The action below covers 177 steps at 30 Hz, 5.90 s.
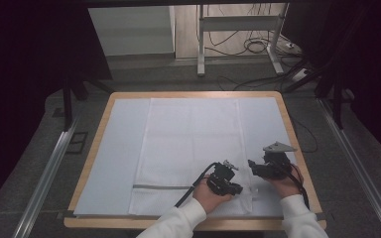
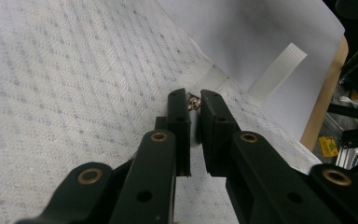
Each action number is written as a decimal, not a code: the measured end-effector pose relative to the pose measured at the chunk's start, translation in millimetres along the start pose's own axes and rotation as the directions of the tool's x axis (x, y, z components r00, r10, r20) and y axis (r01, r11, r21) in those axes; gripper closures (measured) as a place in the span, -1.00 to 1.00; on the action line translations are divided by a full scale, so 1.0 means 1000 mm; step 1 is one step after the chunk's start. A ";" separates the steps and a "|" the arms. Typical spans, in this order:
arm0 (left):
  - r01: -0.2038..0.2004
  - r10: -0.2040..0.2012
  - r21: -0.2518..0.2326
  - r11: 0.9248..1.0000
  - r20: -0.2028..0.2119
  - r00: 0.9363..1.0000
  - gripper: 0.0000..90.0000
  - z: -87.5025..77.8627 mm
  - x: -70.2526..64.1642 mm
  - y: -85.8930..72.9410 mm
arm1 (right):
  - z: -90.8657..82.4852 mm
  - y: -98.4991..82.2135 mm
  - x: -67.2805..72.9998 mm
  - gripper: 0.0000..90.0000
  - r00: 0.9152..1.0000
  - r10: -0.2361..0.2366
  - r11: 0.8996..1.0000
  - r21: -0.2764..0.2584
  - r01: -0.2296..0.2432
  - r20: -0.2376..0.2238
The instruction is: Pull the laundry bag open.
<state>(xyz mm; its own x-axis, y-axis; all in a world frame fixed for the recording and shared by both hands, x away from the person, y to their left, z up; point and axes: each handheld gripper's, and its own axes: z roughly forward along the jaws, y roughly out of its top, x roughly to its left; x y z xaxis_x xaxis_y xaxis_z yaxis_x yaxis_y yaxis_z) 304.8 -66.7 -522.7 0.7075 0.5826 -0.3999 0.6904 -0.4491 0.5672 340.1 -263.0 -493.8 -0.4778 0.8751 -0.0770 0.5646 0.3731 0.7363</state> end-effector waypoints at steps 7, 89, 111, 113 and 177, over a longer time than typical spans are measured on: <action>-0.007 0.007 -0.017 1.000 0.016 1.000 0.88 -0.004 0.002 0.000 | -0.003 0.000 -0.004 -0.44 0.999 0.049 0.999 -0.006 -0.049 -0.021; -0.028 0.032 -0.105 0.994 0.038 0.999 0.92 -0.037 0.006 -0.003 | 0.031 0.002 0.030 0.48 0.817 0.366 0.925 0.273 -0.265 -0.446; 0.009 -0.005 -0.085 0.996 0.048 0.999 0.93 -0.027 0.015 -0.007 | 0.028 0.000 0.024 0.97 0.834 0.304 0.948 0.233 -0.218 -0.461; 0.015 -0.011 -0.081 0.997 0.049 0.999 0.93 -0.027 0.016 -0.008 | 0.028 0.000 0.024 0.97 0.833 0.303 0.949 0.231 -0.217 -0.462; 0.074 -0.072 -0.091 0.993 0.023 0.997 0.93 -0.034 0.038 -0.019 | 0.025 -0.003 0.022 0.97 0.845 0.279 0.957 0.203 -0.207 -0.456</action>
<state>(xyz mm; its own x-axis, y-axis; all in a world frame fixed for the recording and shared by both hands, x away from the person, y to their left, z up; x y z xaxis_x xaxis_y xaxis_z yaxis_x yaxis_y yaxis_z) 313.6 -13.0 -523.6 0.6592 0.5976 -0.4564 0.7243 -0.3415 0.5990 344.4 -237.1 -514.1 -0.5533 0.7027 0.4474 0.7757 0.2389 0.5841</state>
